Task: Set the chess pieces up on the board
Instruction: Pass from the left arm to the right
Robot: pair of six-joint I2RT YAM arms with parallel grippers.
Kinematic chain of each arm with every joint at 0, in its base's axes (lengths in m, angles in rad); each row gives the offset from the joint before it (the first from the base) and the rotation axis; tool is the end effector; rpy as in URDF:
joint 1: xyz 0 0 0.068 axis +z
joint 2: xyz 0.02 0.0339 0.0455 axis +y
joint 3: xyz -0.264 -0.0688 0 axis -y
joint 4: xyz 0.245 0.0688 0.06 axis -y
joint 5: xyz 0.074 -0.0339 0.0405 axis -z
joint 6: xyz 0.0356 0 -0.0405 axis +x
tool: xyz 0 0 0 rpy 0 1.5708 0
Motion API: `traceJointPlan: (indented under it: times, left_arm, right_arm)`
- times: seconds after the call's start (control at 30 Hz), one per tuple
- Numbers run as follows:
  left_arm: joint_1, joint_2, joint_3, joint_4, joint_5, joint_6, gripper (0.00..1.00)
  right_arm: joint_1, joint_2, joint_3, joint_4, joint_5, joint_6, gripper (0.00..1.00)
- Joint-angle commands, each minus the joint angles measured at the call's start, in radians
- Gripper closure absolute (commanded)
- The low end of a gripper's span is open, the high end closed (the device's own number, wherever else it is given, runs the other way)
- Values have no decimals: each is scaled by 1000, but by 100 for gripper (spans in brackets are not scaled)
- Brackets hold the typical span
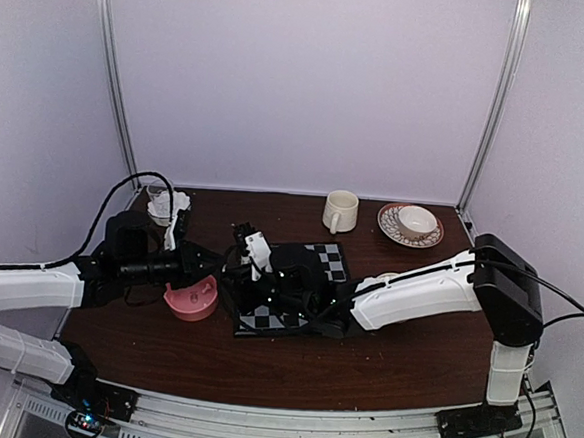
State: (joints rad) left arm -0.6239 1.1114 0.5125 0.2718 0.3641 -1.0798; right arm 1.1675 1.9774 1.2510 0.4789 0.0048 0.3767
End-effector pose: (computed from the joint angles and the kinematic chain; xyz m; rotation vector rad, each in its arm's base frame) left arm 0.1879 -0.1509 0.2271 -0.2103 2.1665 -1.4255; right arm 0.1782 0.4172 0.2113 -0.7509 1.8086 1.0605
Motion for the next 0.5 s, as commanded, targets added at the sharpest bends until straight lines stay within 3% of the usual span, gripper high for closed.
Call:
traceJointPlan:
  times: [0.0, 0.13, 0.27, 0.33, 0.47]
  left_arm:
    - [-5, 3, -17, 65, 19, -9, 85]
    - [-5, 4, -20, 72, 19, -12, 85]
    - [-5, 3, -20, 71, 19, -3, 80]
    - [-5, -6, -17, 58, 8, 14, 74]
    - [-4, -63, 1, -21, -43, 67, 52]
  right_arm:
    - [-5, 19, 31, 6, 8, 8, 76]
    - [-6, 17, 33, 6, 8, 10, 85]
    - [-7, 9, 25, 3, 5, 15, 100]
    - [-8, -5, 9, 6, -1, 23, 100]
    - [-14, -66, -39, -23, -2, 36, 100]
